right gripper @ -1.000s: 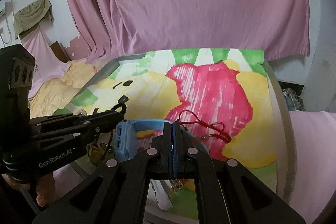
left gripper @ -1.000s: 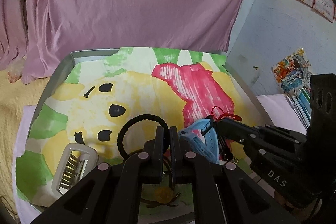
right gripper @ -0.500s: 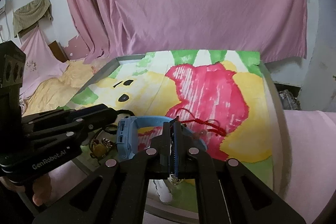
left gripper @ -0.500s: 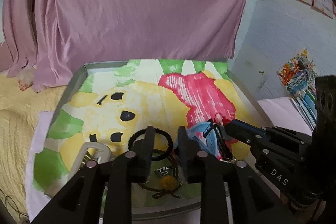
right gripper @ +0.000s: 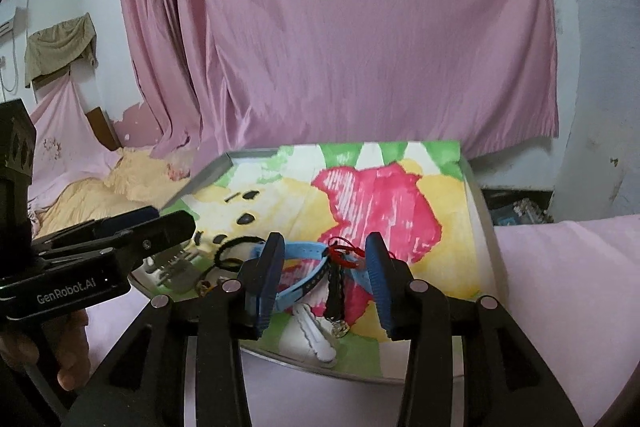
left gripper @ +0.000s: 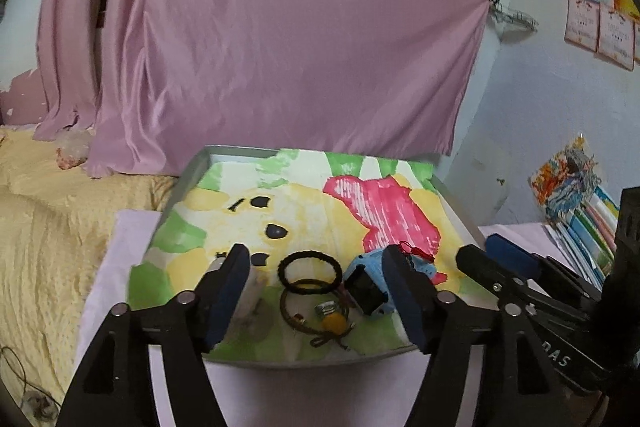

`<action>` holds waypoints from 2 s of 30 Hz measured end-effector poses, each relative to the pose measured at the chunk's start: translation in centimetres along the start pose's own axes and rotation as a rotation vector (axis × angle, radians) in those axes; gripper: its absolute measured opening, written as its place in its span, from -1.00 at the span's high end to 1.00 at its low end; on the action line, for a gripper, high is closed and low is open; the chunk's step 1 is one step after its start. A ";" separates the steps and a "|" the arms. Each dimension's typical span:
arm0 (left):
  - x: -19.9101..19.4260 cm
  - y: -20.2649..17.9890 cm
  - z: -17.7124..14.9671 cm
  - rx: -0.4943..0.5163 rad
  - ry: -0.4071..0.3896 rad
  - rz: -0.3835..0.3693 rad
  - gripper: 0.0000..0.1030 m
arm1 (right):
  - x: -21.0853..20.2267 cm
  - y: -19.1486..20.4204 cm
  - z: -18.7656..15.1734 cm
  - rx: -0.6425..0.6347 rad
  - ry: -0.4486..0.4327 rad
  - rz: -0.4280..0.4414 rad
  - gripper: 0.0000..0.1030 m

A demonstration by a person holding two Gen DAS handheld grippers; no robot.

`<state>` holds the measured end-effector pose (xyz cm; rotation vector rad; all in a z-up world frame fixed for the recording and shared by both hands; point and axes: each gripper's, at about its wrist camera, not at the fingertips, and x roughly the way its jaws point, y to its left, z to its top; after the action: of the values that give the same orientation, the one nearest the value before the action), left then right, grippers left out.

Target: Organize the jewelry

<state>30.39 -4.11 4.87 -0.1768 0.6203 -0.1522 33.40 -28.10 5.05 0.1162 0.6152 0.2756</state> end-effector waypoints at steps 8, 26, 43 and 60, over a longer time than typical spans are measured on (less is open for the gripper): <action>-4.3 1.2 -1.9 -0.013 -0.103 0.032 -0.81 | -4.3 1.2 -1.2 0.000 -0.098 -0.012 -0.32; -11.6 2.1 -5.6 -0.022 -0.250 0.080 -0.99 | -11.7 3.2 -4.3 0.000 -0.232 -0.022 -0.77; -16.6 1.5 -10.0 -0.016 -0.296 0.125 -1.00 | -17.0 3.7 -8.1 -0.002 -0.279 -0.035 -0.90; -19.5 1.7 -14.4 -0.011 -0.311 0.152 -1.00 | -21.5 4.6 -12.9 -0.039 -0.334 -0.063 -0.97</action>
<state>6.38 -0.34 3.99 -0.1594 0.3228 0.0266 8.05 -29.56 7.31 0.1025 0.2810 0.2012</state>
